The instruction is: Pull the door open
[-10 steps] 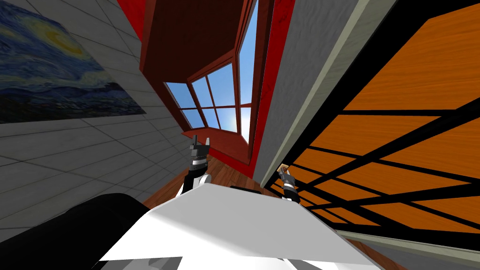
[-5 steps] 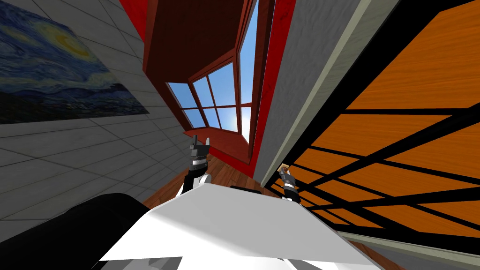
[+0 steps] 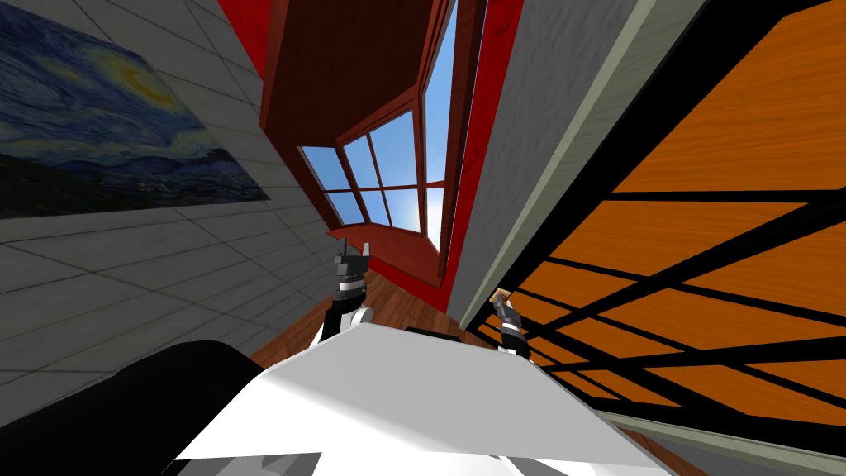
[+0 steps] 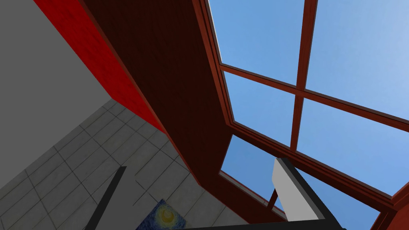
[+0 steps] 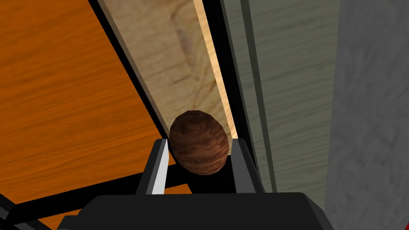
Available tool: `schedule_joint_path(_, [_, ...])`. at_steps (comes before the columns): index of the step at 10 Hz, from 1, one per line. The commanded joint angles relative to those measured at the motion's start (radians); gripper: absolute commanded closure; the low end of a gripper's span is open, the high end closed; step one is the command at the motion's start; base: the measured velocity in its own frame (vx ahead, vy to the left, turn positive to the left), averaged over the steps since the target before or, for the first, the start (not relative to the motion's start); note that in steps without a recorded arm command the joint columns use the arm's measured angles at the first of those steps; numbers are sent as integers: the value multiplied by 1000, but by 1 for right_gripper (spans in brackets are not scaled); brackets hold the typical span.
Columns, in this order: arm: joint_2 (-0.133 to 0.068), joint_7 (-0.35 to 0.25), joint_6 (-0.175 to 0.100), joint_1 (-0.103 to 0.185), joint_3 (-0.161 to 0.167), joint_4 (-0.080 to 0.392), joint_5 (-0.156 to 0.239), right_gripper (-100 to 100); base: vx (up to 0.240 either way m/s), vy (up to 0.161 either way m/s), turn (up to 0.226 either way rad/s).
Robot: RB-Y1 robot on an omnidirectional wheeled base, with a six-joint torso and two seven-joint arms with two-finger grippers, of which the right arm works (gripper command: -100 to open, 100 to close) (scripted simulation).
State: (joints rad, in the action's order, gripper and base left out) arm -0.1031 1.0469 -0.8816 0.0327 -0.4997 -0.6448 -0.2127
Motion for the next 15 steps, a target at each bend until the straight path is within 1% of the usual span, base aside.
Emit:
schedule_joint_path(1, [1,-50,2,-4,10,-1,15,100,-29,-8,44])
schedule_joint_path(2, [1,-60,2,-4,10,-1,15,100,-21,-4,21])
schedule_joint_path(4, [-4,-123,1,-5,22,-1,35,100,-25,-2,39])
schedule_joint_path(5, [-4,-133,1,-5,22,-1,35,100,-20,-4,17])
schedule_joint_path(7, [-10,-197,1,-7,36,-2,60,100,-30,-4,41])
schedule_joint_path(8, [-10,-213,1,-7,36,-2,60,100,-28,-7,30])
schedule_joint_path(9, [-13,-247,1,-8,43,-2,73,100,-24,-8,40])
schedule_joint_path(10, [-13,-252,1,-8,43,-2,73,100,-19,-7,21])
schedule_joint_path(11, [-16,-291,0,-9,50,-2,85,100,-23,-5,35])
schedule_joint_path(12, [-19,-315,0,-10,58,-2,99,100,-34,-9,55])
schedule_joint_path(13, [-19,-332,0,-10,58,-2,99,100,-27,-7,26])
schedule_joint_path(14, [-23,-366,0,-11,66,-3,113,100,-29,-3,45])
schedule_joint_path(15, [-23,-373,0,-11,66,-3,113,100,-24,-3,23])
